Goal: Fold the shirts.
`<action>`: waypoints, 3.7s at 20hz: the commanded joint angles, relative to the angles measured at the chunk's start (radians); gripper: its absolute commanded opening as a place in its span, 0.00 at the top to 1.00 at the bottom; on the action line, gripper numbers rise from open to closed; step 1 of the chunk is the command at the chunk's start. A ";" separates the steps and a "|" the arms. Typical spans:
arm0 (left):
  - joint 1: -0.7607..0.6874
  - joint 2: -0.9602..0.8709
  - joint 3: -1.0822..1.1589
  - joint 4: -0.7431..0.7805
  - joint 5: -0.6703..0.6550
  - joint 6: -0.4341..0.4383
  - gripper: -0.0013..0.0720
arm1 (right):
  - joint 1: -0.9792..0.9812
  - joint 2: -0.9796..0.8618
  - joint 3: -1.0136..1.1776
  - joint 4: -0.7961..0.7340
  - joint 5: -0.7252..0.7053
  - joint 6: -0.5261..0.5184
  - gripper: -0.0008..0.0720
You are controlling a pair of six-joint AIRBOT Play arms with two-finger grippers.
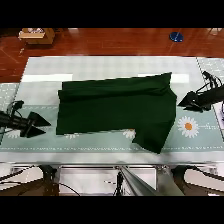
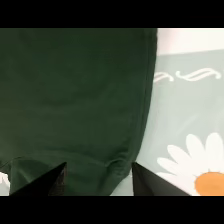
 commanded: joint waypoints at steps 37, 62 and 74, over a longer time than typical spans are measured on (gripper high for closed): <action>-0.136 -0.048 -0.119 -0.113 0.172 0.069 0.95 | -0.254 0.268 -0.661 0.318 -0.268 -0.136 0.36; -0.136 0.091 0.013 -0.453 0.101 0.203 0.95 | -0.252 0.321 -0.391 0.644 -0.098 -0.282 0.95; -0.294 0.010 0.267 -0.534 0.414 0.127 0.95 | 0.127 -0.054 0.095 0.586 -0.564 -0.143 0.96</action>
